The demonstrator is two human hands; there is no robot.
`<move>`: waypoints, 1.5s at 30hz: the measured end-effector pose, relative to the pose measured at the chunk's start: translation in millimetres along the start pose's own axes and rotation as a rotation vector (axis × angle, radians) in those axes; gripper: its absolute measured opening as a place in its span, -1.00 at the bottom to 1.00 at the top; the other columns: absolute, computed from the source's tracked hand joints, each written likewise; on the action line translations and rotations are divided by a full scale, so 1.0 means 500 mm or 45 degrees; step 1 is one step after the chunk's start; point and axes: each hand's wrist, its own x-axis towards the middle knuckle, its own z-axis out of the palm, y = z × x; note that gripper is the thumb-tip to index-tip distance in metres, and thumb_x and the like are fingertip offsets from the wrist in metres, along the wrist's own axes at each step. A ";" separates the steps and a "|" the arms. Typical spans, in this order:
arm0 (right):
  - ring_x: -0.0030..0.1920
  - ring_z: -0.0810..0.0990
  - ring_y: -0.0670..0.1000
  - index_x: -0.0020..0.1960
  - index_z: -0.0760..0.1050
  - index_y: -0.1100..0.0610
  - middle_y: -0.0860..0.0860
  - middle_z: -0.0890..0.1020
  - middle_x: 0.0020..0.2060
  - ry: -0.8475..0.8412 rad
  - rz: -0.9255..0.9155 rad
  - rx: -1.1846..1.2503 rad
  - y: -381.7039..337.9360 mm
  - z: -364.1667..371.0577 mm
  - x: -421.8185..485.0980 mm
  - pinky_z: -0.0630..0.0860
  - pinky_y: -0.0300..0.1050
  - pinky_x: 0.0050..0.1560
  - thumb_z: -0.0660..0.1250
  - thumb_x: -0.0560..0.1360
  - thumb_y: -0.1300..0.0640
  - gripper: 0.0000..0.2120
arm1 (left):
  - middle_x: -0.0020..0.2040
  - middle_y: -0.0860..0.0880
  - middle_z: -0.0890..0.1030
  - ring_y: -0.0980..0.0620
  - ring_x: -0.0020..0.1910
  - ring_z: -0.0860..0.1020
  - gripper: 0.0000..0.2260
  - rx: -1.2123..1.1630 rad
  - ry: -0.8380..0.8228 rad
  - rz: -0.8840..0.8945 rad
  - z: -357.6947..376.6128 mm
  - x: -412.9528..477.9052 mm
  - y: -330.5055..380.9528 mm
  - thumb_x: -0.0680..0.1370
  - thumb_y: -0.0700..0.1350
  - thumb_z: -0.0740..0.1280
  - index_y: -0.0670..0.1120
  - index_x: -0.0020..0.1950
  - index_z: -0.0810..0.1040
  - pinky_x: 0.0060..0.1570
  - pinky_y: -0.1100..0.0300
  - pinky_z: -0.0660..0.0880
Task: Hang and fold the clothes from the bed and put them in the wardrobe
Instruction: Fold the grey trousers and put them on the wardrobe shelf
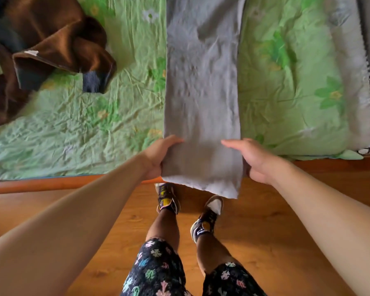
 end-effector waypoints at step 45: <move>-0.37 0.55 -0.30 -0.13 0.59 0.05 -0.26 0.63 -0.40 0.299 -0.781 -0.229 -0.349 -0.074 0.057 0.41 -0.34 -0.25 0.44 0.54 0.13 -0.92 | -0.32 0.05 0.43 0.09 -0.39 0.30 -0.72 -0.065 0.081 0.471 -0.034 0.055 0.369 0.61 0.08 0.18 -0.01 -0.05 0.64 -0.33 0.20 0.27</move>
